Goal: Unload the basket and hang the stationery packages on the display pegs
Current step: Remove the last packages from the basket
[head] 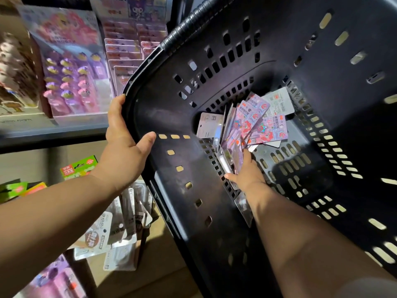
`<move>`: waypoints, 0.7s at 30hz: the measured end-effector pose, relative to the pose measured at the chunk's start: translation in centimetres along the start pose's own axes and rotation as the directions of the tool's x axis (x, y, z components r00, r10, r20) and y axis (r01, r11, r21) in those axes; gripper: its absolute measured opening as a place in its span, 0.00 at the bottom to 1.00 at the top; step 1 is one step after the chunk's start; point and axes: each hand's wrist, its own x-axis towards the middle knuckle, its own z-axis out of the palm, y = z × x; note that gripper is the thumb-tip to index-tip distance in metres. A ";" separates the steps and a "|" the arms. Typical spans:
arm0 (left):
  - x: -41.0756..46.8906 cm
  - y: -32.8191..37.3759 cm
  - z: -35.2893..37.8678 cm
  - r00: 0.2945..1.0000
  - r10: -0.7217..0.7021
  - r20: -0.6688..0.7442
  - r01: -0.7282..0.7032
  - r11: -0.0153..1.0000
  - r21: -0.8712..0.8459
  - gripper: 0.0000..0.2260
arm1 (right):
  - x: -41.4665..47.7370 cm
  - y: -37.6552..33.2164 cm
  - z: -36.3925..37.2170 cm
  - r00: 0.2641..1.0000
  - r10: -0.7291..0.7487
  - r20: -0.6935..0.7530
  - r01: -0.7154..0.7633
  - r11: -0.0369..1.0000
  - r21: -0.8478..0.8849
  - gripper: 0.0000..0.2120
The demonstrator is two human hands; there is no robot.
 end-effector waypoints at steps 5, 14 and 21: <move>0.1 -0.2 0.0 1.000 -0.006 0.004 0.006 1.000 -0.028 0.37 | 0.0 0.4 -0.1 1.000 -0.011 0.019 0.011 1.000 0.027 0.50; 0.1 -0.2 0.0 1.000 -0.011 0.005 0.011 0.999 -0.037 0.37 | -0.5 1.0 -0.2 0.998 -0.027 0.053 0.028 0.999 -0.023 0.52; 0.0 -0.1 0.1 1.000 0.021 -0.008 -0.021 1.000 -0.007 0.34 | -0.9 0.9 -0.5 0.996 -0.088 -0.024 0.086 0.991 -0.102 0.53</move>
